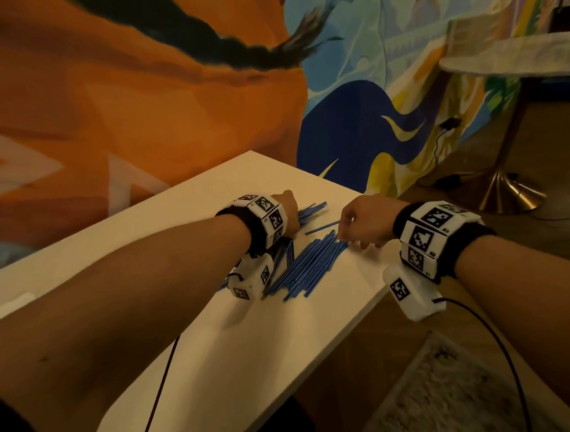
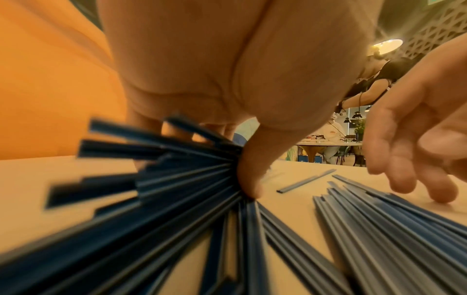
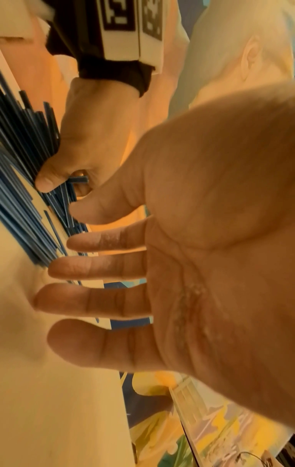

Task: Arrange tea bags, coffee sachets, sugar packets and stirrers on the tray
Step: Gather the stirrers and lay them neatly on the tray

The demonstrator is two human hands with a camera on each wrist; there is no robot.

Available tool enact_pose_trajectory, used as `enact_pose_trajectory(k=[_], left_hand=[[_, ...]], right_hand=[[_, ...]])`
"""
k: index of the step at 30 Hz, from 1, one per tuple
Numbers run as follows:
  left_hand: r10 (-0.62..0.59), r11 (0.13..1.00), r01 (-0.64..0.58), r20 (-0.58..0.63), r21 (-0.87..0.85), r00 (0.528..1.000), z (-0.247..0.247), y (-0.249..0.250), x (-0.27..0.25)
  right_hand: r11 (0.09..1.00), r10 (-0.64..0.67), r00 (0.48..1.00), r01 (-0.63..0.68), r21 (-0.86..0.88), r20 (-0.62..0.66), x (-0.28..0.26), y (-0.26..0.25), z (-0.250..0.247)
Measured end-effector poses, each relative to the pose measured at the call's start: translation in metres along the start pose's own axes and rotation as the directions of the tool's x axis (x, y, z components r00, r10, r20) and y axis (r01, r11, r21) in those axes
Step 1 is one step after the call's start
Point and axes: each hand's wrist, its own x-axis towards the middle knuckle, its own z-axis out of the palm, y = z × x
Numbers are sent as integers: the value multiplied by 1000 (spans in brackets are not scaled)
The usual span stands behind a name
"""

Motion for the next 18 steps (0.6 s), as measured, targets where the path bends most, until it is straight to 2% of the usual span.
enact_pose_trajectory(k=[3,5,12,16,18], left_hand=[[23,992,-31,64,120,998,-2,1,-5],[22,986,-31,61,161,998,-2,-3,-8],[-48,994,38,93,105,994,-8,-26,-17],[-66,997,69,72,-37,995,-14,-48,-30],[-73,961,84,51,-264,996,-14,-63,-34]], right_hand=[[1000,-6,1000,7,-20,4,0,-3,1],[1000,-7,1000,8,-28,6,1,-6,2],[1000,-10,999,10,-14,47,2,-20,1],[999,-30,998,29,16,52,3,-39,3],[999,-44,997,43,21,60,4,-51,6]])
